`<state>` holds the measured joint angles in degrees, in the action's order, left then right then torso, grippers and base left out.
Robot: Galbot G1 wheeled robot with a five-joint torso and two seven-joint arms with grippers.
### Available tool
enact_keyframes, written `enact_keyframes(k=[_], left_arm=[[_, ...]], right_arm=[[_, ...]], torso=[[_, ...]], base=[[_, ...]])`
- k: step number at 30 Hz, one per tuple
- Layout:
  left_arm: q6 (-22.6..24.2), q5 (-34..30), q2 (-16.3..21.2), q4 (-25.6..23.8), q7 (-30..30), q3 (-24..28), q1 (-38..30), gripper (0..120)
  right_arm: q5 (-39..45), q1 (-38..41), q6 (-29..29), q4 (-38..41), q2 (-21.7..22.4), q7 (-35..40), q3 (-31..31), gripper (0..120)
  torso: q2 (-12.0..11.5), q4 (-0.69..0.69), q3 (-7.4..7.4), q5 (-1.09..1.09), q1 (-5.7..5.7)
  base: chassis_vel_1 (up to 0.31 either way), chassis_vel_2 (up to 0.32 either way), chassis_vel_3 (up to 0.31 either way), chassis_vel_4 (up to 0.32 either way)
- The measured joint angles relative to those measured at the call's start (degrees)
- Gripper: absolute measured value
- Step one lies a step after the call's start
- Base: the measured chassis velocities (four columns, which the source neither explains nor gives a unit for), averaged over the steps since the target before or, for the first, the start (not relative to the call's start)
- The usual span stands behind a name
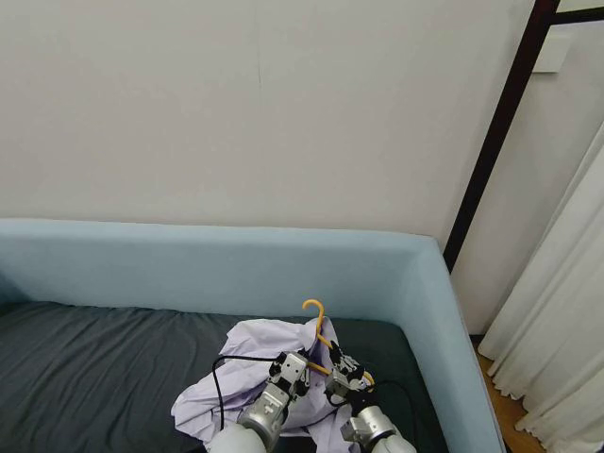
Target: Pick up the clothes from the sofa and hang them on the clothes hanger.
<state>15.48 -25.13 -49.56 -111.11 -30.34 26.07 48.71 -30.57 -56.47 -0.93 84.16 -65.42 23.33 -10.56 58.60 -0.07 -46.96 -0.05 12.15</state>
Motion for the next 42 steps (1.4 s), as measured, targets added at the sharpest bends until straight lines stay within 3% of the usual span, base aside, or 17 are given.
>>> enact_keyframes(k=[5, 14, 18, 22, 23, 25, 26, 27, 28, 31, 35, 39, 42], left_arm=[[1.37, 1.41, 0.59, -0.72, -0.85, -0.85, 2.17, 1], [4.88, 3.48, 2.62, -4.56, -0.09, -3.35, 5.55, 32], [0.66, 5.82, 6.11, -6.7, 6.26, -7.35, 9.55, 46], [-11.19, 8.67, 10.56, -7.99, 14.61, -17.23, 17.42, 64], [-11.19, 8.67, 10.56, -7.99, 14.61, -17.23, 17.42, 64], [-16.04, 7.11, 12.14, -7.71, 18.9, -20.75, 18.36, 74], [-17.42, 6.25, 12.8, -7.35, 20.28, -21.7, 18.08, 74], [-19.76, 4.54, 14.1, -6.41, 22.7, -23.08, 16.72, 83], [-19.76, 4.54, 14.1, -6.41, 22.7, -23.08, 16.72, 83], [-26.28, -0.16, 16.85, -2.86, 29.75, -26.89, 13.82, 97], [-29.82, -3.18, 17.98, 1.37, 35.23, -29.21, 11.01, 100], [-31.75, -7.31, 18.97, 5.92, 41.9, -27.75, 6.57, 100], [-34.06, -11.93, 20.33, 11.63, 52.65, -23.26, -1.07, 100]], right_arm=[[-0.03, -0.09, -0.44, 0.69, 0.9, -0.02, 0.33, 5], [0.08, -0.25, -2.46, 1.27, 2.35, -0.55, 1.72, 5], [0.2, -0.25, -3.49, 1.17, 2.89, -0.85, 2.54, 5], [-0.67, -0.81, -5.29, 0.87, 3.82, -0.94, 4.19, 5], [-0.67, -0.81, -5.29, 0.87, 3.82, -0.94, 4.19, 5], [-1.46, -1.28, -6.22, 0.84, 4.09, -0.95, 4.95, 5], [-1.85, -1.45, -6.57, 0.84, 4.17, -0.95, 5.28, 5], [-2.61, -1.7, -7.23, 0.83, 4.27, -0.98, 5.8, 5], [-2.61, -1.7, -7.23, 0.83, 4.27, -0.98, 5.8, 5], [-3.94, -0.28, -9.18, 0.15, 4.23, -1.06, 4.58, 5], [-4.3, 1.77, -10.73, -0.16, 4.06, -1.85, 2.62, 5], [-4.55, 2.62, -12.02, 0.13, 4.18, -2.65, 2.2, 5], [-5.18, 2.52, -13.07, 0.95, 4.87, -3.25, 2.57, 5]], torso=[[0.0, 0.0, 0.0, 0.0, 0.0], [0.0, -0.01, 0.0, 0.0, 0.0], [0.0, 0.0, 0.0, 0.0, 0.0], [0.0, 0.01, 0.0, 0.0, 0.0], [0.0, 0.01, 0.0, 0.0, 0.0], [0.0, 0.01, 0.0, -0.01, 0.0], [0.0, 0.01, 0.0, -0.01, 0.0], [0.0, 0.0, 0.0, -0.01, 0.0], [0.0, 0.0, 0.0, -0.01, 0.0], [0.0, -0.03, -0.01, -0.02, 0.0], [0.0, 0.01, -0.01, -0.02, 0.0], [0.0, 0.04, -0.01, -0.01, 0.0], [0.0, -0.02, -0.01, -0.01, 0.0]], base=[[0.0, 0.0, 0.0, 0.0], [0.0, 0.0, 0.0, 0.0], [0.0, 0.0, 0.0, 0.0], [0.0, 0.0, 0.0, 0.0], [0.0, 0.0, 0.0, 0.0], [0.0, 0.0, 0.0, 0.0], [0.0, 0.0, 0.0, 0.0], [0.0, 0.0, 0.0, 0.0], [0.0, 0.0, 0.0, 0.0], [0.0, 0.0, 0.0, 0.0], [0.0, 0.0, 0.0, 0.0], [0.0, 0.0, 0.0, 0.0], [0.0, 0.0, 0.0, 0.0]])
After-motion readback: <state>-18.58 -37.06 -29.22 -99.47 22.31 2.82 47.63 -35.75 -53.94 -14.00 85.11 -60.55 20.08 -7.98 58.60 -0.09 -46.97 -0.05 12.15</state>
